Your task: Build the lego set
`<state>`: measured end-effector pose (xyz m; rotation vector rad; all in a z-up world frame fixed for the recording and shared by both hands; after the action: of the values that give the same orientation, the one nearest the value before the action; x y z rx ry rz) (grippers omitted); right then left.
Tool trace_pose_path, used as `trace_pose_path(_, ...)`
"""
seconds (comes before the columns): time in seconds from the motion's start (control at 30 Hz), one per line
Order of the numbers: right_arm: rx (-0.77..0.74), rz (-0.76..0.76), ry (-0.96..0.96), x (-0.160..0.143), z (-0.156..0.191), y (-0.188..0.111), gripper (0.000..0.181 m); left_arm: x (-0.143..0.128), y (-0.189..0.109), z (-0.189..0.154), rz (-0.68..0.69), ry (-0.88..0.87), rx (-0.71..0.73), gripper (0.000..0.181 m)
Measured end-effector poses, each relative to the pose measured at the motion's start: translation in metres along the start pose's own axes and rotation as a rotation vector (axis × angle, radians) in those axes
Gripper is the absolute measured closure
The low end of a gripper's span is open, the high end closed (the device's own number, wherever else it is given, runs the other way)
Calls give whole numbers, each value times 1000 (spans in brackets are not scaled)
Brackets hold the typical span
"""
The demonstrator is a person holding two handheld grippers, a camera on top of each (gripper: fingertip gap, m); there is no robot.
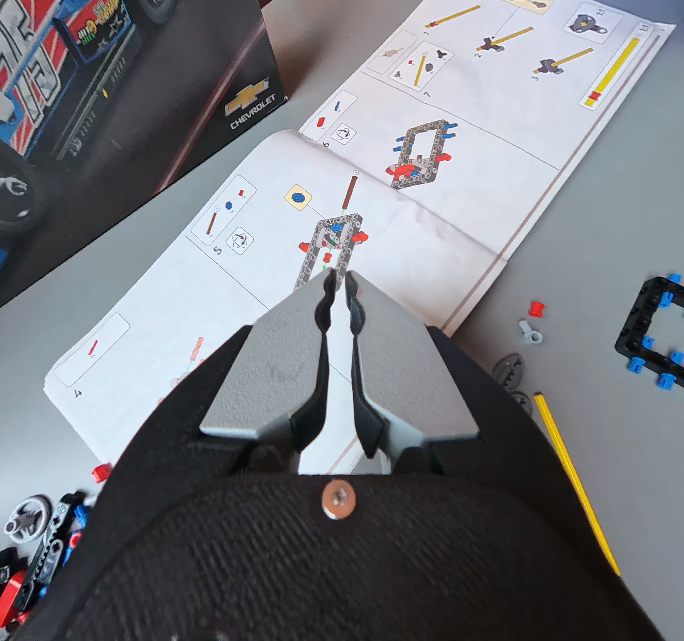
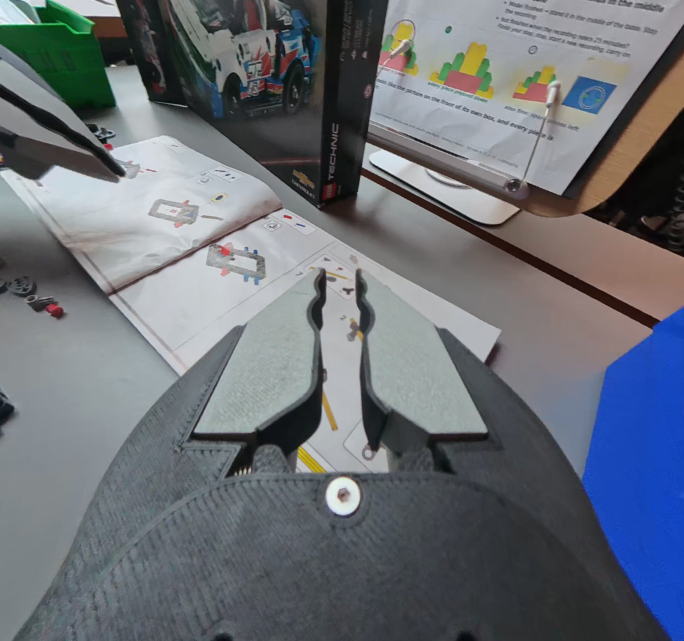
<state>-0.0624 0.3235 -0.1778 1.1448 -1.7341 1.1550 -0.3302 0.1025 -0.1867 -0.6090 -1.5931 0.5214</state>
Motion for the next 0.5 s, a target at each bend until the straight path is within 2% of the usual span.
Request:
trace_pose_path(0.1,-41,13,45,-5,-8,-2,168,1,-1,-3,-6,9,-6,180)
trace_pose_path(0.23,-2,-2,74,-7,-8,1,168,0,-2,-10,27,53,-25,181)
trace_pose_path(0.33,89,-20,45,-4,4,6,169,0,-4,-21,58,70,-125,181)
trace_pose_path(0.43,207,-58,-9,5,26,12,168,-6,-10,-32,160,60,-264,176)
trace_pose_path(0.5,312,-83,-46,11,45,16,168,-8,-17,-36,204,66,-261,171)
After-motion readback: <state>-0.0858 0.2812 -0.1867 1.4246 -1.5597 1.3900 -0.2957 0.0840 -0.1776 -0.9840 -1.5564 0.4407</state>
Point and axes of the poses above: each gripper's, where its closed fingertips meet, y out along the fingers, x out of its top, z = x × y across the jaws, the point moved 9 cm from there along -y, back along the fingers, and after that the axes turned 14 degrees about -y, right-handed, at the moved point
